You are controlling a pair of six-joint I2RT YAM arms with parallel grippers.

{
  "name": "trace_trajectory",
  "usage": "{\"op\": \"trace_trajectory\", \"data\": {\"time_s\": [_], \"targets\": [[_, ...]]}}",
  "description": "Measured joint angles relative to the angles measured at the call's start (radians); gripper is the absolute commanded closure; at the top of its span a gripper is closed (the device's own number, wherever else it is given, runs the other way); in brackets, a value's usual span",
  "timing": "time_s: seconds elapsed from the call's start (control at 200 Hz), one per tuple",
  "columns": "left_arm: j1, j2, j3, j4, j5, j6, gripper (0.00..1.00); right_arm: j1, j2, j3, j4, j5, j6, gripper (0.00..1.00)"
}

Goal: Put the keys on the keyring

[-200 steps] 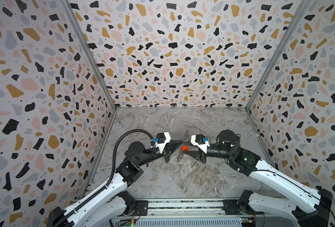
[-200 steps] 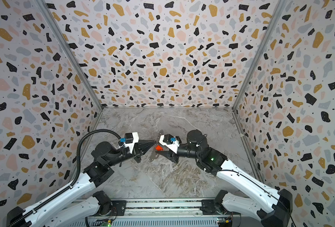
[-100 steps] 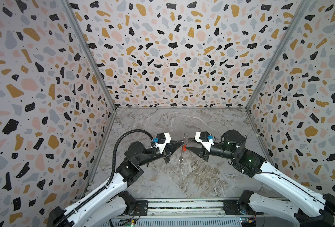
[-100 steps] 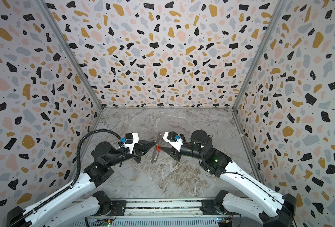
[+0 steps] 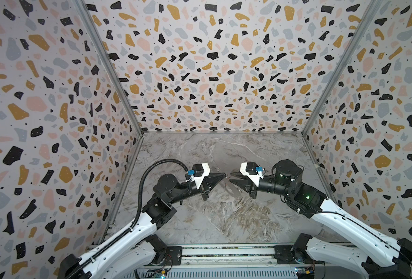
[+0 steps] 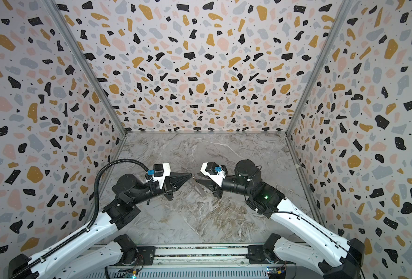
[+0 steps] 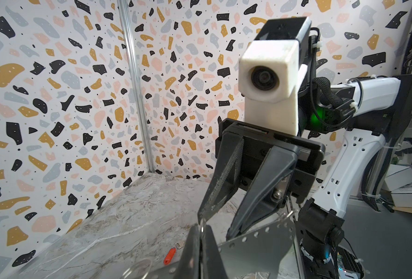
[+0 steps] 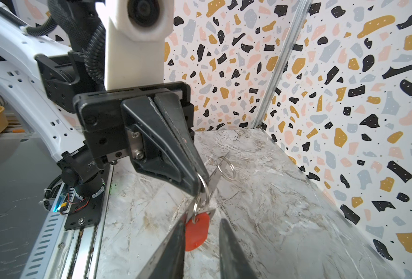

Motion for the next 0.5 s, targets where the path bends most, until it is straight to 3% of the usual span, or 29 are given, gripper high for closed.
{"op": "trace_trajectory", "data": {"time_s": [0.501], "targets": [[0.000,0.001,0.000,-0.002,0.034,0.000,1.00,-0.001,0.057,0.002,0.032,-0.083,0.001,0.81]]}}
